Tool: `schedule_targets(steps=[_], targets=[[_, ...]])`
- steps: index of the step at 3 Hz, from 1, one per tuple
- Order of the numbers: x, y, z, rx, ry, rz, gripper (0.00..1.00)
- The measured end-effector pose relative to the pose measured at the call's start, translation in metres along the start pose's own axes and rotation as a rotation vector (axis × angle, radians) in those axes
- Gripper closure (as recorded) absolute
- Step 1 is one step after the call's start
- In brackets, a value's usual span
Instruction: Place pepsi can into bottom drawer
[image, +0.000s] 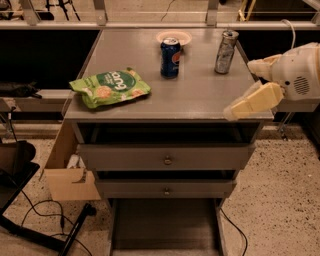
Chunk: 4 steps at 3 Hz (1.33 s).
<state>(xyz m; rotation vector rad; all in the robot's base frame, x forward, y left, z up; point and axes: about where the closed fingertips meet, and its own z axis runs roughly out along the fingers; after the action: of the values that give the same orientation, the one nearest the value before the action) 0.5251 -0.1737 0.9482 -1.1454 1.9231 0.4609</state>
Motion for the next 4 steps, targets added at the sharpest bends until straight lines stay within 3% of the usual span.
schedule_targets(steps=[1, 2, 4], targets=[[-0.003, -0.006, 0.012, 0.013, -0.064, 0.024, 0.00], [-0.004, -0.006, 0.013, 0.015, -0.068, 0.024, 0.00], [-0.044, -0.029, 0.086, 0.008, -0.224, -0.030, 0.00]])
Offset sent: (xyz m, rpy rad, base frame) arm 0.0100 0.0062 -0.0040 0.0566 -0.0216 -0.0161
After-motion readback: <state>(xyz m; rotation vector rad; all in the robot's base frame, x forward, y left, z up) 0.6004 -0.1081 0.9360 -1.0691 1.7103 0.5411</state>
